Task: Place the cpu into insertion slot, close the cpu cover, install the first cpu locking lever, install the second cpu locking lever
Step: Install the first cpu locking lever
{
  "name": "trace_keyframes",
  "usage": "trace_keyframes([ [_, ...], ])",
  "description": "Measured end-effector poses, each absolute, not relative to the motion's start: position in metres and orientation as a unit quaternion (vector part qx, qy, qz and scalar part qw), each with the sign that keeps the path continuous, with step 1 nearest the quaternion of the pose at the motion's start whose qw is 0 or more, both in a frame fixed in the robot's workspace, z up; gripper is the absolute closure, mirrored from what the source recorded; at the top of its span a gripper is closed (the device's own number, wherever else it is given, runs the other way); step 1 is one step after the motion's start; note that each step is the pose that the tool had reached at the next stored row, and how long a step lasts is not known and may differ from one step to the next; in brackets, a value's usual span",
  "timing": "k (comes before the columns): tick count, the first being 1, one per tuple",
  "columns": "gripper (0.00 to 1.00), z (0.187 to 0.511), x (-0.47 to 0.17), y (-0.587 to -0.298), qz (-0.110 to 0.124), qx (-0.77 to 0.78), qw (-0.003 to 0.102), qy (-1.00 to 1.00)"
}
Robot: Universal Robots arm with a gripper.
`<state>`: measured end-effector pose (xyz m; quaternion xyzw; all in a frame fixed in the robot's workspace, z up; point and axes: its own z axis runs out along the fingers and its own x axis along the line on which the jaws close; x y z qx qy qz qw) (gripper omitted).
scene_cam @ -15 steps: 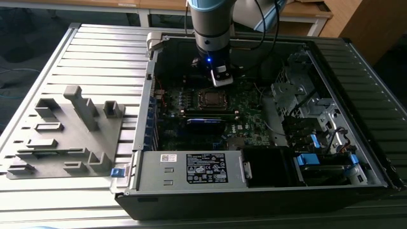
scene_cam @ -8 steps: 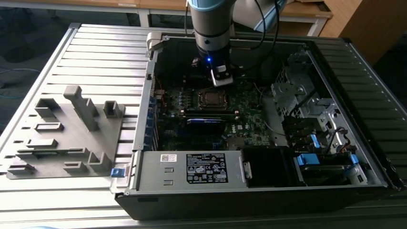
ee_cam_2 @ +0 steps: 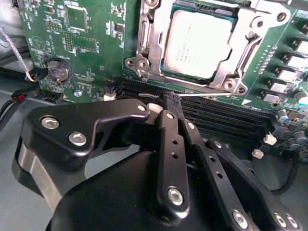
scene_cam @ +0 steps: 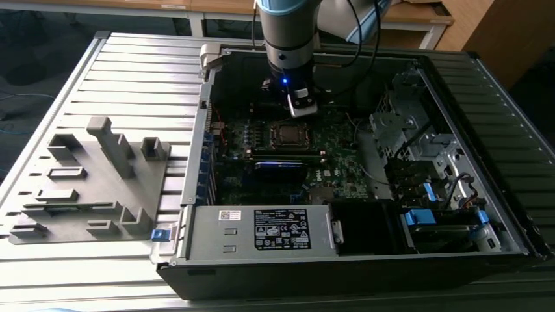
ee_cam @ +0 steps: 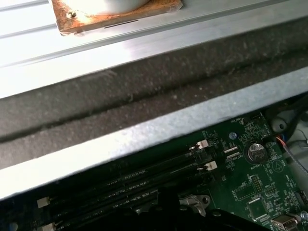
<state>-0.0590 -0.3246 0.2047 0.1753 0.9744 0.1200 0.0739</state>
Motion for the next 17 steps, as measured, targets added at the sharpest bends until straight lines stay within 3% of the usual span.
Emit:
trace_keyframes([
  [17, 0.89, 0.1963, -0.0562, -0.3245, 0.121, 0.175, 0.074, 0.974],
])
